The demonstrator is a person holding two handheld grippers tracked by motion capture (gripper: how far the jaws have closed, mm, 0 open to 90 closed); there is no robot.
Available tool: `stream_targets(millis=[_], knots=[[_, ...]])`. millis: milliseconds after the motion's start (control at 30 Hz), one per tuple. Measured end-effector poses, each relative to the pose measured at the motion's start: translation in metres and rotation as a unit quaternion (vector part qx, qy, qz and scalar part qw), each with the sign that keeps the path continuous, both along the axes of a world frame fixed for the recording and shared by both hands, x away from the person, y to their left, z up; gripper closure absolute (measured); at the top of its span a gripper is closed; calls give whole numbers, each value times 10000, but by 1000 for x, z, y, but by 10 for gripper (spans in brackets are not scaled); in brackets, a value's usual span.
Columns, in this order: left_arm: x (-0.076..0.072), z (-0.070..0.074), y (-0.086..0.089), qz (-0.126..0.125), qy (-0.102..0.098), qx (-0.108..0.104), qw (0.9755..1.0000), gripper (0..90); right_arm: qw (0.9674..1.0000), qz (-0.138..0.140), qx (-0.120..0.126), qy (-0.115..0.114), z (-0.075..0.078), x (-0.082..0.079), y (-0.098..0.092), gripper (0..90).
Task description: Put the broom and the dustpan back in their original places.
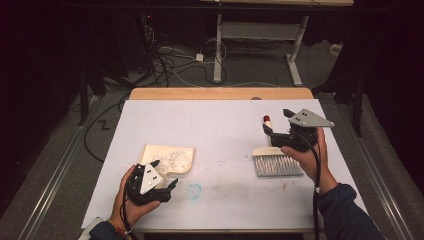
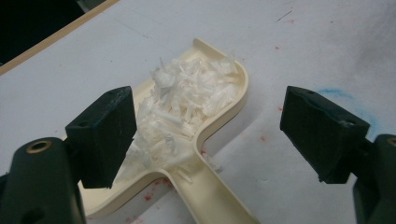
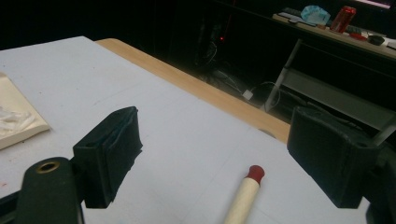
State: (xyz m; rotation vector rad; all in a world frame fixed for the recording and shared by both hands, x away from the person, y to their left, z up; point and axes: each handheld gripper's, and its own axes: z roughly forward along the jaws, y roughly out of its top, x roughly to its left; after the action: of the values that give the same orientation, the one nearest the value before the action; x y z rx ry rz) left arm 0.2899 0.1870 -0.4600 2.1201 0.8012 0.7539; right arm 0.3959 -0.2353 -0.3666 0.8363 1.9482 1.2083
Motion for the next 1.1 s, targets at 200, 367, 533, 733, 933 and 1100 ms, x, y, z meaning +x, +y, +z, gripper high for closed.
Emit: stream_targets(millis=[200, 367, 533, 733, 933, 1100], knots=[[-1, -1, -1, -7, 58, 52, 10000, 172, 9998, 182, -50, 10, 0, -14, 3, 180], [-1, -1, -2, -7, 58, 72, 10000, 173, 9994, 310, -117, -63, -1, -26, 4, 182], [-1, -2, -2, 12, 59, 124, 9999, 173, 9990, 409, -170, -103, -3, -37, 2, 187], [-1, -2, -1, 6, 62, 127, 9999, 173, 9986, 435, -220, -192, -5, -49, -2, 186], [-2, -2, -2, -8, 58, 160, 9999, 173, 9987, 400, -221, -208, -9, -58, -8, 186], [-2, -1, -2, 5, 34, 162, 9999, 173, 9989, 366, -120, -251, -11, -64, -13, 190]])
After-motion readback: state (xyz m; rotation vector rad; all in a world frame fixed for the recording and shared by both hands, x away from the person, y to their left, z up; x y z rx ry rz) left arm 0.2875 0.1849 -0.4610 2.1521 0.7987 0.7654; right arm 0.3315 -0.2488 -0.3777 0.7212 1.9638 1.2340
